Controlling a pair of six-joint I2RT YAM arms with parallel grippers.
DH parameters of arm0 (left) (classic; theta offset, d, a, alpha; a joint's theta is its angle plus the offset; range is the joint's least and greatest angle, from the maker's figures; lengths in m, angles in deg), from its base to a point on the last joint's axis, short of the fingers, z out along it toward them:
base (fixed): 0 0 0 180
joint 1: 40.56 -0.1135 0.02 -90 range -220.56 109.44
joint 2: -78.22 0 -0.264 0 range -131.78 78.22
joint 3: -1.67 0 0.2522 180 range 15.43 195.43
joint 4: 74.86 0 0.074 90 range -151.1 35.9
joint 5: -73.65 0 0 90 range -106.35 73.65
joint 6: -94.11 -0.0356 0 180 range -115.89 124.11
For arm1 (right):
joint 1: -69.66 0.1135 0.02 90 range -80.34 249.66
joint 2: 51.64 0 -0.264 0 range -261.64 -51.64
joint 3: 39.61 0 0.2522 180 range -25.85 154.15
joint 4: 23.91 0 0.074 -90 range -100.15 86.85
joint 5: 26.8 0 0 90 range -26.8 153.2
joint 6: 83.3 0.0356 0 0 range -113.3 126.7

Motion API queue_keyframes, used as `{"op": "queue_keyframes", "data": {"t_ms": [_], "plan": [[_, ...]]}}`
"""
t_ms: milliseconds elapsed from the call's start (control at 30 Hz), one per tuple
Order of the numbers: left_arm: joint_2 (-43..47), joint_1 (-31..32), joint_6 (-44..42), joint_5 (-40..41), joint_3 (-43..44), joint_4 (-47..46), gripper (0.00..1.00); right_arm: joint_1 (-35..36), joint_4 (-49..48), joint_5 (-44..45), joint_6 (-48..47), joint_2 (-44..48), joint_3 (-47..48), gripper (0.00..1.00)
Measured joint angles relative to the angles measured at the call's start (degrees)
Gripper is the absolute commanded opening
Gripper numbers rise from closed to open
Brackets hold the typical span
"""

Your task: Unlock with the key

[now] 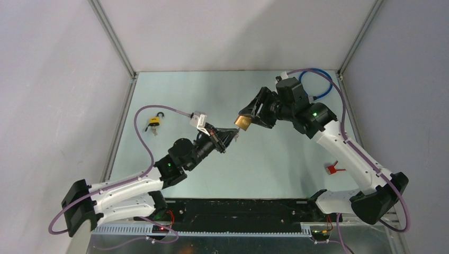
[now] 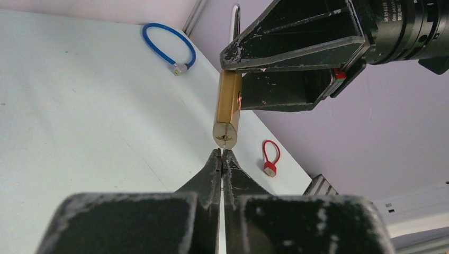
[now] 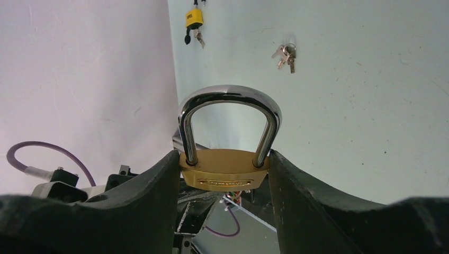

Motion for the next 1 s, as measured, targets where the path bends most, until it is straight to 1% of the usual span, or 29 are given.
{"op": "queue_keyframes", "data": {"t_ms": [233,533,667,733,833,1000], "plan": [[-0.72,0.68,0.0,3.45,0.0,-1.81,0.0,0.92,-1.03,2.12,1.25,0.39,-0.24,0.0],[-2.38,1.01,-0.26,4.46,0.0,-3.3,0.0,2.34,-2.34,4.79,3.58,0.42,-2.25,0.0],[-2.49,2.25,-3.1,6.27,0.0,-3.76,0.0,2.71,-2.6,5.2,3.76,0.42,-2.29,0.0],[-2.93,4.2,-6.75,8.92,0.0,-4.37,0.0,2.75,-2.49,5.2,3.78,0.42,-2.38,0.0],[-4.48,8.17,-14.82,14.29,0.02,-5.51,0.0,2.82,-1.27,5.18,3.54,0.42,-2.71,0.0],[-10.36,16.0,-31.74,25.2,2.51,-6.21,0.0,2.82,1.77,5.84,2.99,0.37,-3.54,0.0]]}}
